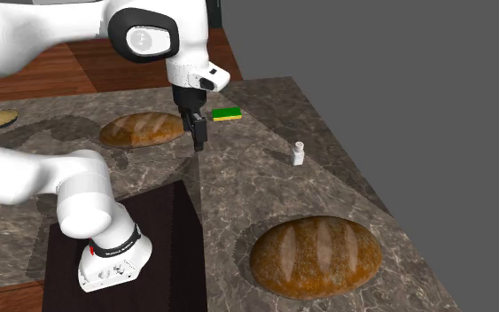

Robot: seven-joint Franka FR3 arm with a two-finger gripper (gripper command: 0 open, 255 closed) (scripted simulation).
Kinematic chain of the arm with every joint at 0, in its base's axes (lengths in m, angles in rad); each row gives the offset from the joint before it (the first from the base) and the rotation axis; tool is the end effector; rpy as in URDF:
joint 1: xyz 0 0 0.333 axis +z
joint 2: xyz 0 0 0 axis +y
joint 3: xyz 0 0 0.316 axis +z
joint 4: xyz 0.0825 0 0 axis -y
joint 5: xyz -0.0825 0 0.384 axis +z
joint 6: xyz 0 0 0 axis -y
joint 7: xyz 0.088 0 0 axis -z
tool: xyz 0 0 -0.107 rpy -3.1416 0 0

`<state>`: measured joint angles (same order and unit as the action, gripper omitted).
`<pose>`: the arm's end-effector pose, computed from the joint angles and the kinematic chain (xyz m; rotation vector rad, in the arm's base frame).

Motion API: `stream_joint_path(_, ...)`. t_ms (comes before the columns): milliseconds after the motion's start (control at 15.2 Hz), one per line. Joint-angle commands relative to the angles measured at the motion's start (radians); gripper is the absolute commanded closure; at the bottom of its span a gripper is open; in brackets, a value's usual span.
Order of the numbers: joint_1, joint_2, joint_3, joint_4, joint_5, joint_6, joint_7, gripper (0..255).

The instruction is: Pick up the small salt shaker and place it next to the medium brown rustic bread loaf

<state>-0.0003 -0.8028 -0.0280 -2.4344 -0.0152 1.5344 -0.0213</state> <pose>0.2954 -0.0120 0.5557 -3.1310 -0.0043 0.1524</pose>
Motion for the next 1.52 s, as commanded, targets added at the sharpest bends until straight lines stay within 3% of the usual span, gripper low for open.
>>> stream_joint_path(0, 0.000, 0.000, 0.000, 0.000, 0.000, 0.000, 0.000, 0)
stream_joint_path(726, 0.012, 0.399, 0.013, 0.133, 0.014, 0.300, 0.025, 0)
stream_joint_path(1452, 0.019, 0.814, 0.021, 0.425, 0.020, 0.458, 0.044, 0)
